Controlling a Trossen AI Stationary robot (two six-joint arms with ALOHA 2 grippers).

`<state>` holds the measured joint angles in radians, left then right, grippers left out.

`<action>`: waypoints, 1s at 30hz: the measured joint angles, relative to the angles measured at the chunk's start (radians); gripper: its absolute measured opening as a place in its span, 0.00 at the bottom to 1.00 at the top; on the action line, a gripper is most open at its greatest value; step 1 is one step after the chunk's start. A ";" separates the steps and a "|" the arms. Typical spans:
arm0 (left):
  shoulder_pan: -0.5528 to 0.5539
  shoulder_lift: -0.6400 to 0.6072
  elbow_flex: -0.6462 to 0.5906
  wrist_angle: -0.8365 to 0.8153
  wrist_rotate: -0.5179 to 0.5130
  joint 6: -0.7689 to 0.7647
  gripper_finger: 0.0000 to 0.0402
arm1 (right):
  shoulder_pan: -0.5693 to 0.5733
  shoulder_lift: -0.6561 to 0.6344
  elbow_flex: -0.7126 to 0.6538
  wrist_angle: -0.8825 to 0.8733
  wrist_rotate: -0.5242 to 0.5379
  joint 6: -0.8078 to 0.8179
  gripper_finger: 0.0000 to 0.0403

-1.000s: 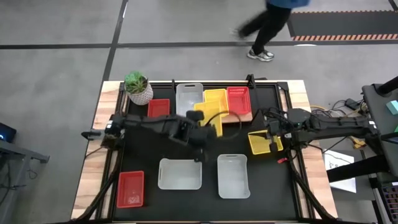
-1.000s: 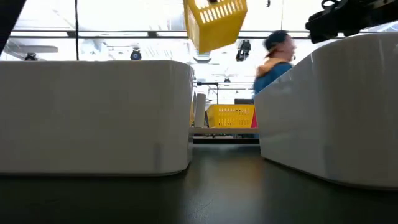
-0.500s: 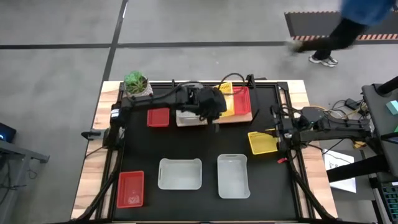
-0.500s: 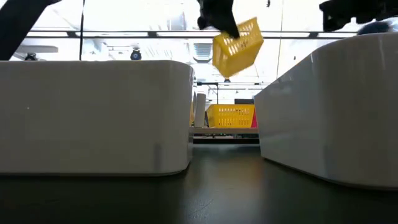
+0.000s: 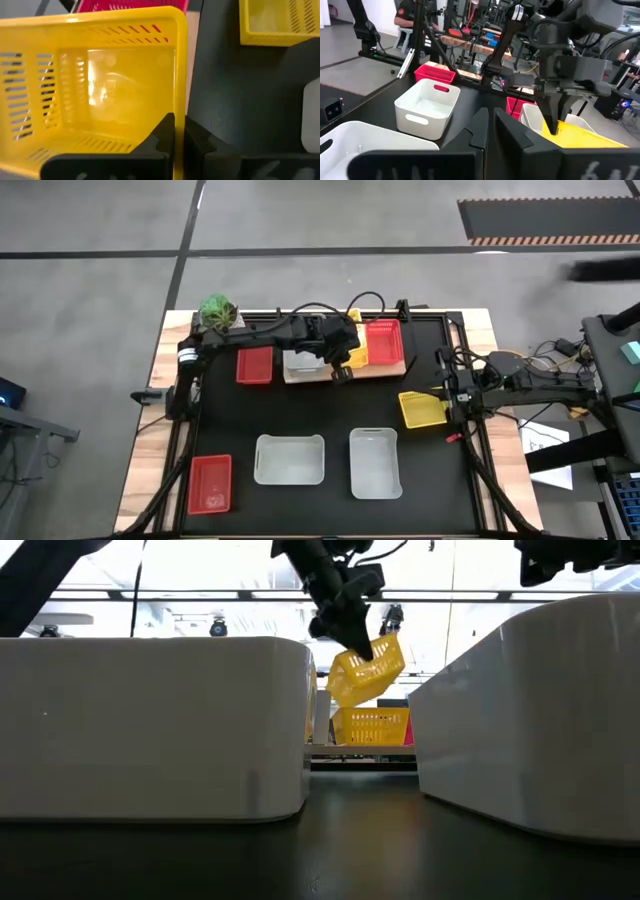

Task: Stack baskets on shelf by color
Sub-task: Stack the left yellow bin on top of the yellow bin on the shelf

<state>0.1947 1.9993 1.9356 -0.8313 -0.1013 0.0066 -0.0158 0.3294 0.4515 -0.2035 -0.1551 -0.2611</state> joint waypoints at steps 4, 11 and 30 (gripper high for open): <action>0.000 0.001 -0.022 -0.004 0.003 0.000 0.00 | 0.000 0.000 0.000 0.000 0.000 0.000 0.05; 0.003 0.005 -0.046 0.042 -0.024 0.002 0.00 | 0.000 0.000 0.000 -0.001 0.000 0.010 0.05; 0.003 0.016 -0.051 0.074 -0.054 0.053 0.00 | 0.000 0.000 0.000 -0.001 0.000 0.028 0.06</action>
<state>0.1974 2.0155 1.8845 -0.7574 -0.1555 0.0597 -0.0158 0.3298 0.4511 -0.2047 -0.1551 -0.2329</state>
